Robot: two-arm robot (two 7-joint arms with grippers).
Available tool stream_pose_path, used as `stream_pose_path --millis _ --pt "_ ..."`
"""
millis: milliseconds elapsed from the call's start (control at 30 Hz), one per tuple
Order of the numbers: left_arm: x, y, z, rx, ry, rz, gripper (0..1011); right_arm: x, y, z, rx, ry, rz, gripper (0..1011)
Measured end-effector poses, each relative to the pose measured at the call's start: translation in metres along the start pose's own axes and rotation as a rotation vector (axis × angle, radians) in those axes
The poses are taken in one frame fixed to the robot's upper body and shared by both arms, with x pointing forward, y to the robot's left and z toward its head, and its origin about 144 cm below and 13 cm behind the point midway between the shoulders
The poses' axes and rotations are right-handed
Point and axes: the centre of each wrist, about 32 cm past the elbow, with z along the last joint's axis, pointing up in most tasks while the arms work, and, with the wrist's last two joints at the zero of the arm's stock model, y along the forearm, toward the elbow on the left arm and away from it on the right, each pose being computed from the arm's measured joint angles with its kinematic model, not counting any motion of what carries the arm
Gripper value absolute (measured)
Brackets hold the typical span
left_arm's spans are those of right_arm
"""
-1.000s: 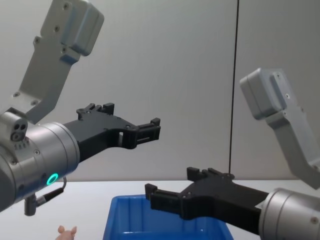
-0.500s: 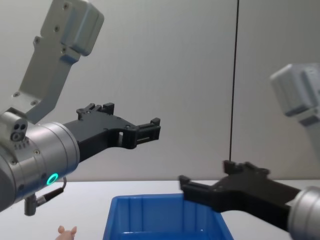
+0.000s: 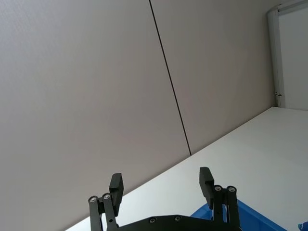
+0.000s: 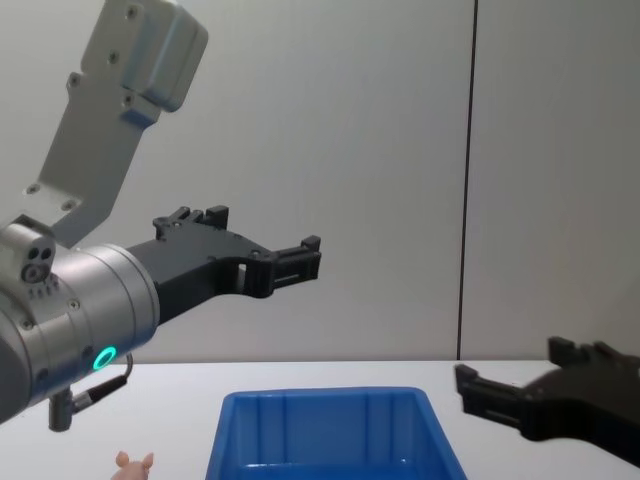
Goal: Pick up the two dolls from the table and place them into the box.
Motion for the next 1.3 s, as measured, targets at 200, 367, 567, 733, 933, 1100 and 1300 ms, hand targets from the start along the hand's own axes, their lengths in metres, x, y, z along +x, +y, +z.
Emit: stream_pose_path --millis 200,367,567,733,933,1100,1300 --pt "0.000 0.000 0.000 0.000 0.000 0.000 1001 0.005 -0.004 -0.006 -0.022 0.012 -0.014 1001" --pt "0.000 0.000 0.000 0.000 0.000 0.000 1001 0.010 -0.006 -0.018 -0.054 0.029 -0.006 1001" --pt "0.000 0.000 0.000 0.000 0.000 0.000 1001 0.013 -0.006 -0.028 -0.077 0.040 -0.001 1001" --pt "0.000 0.000 0.000 0.000 0.000 0.000 1001 0.015 -0.005 -0.037 -0.093 0.048 -0.005 1001" --pt "0.000 0.000 0.000 0.000 0.000 0.000 1001 0.018 -0.003 -0.044 -0.101 0.053 -0.015 1001" --pt "0.000 0.000 0.000 0.000 0.000 0.000 1001 0.021 0.000 -0.051 -0.098 0.060 -0.018 1001" --pt "0.000 0.000 0.000 0.000 0.000 0.000 1001 0.022 0.006 -0.058 -0.094 0.067 -0.009 1001"
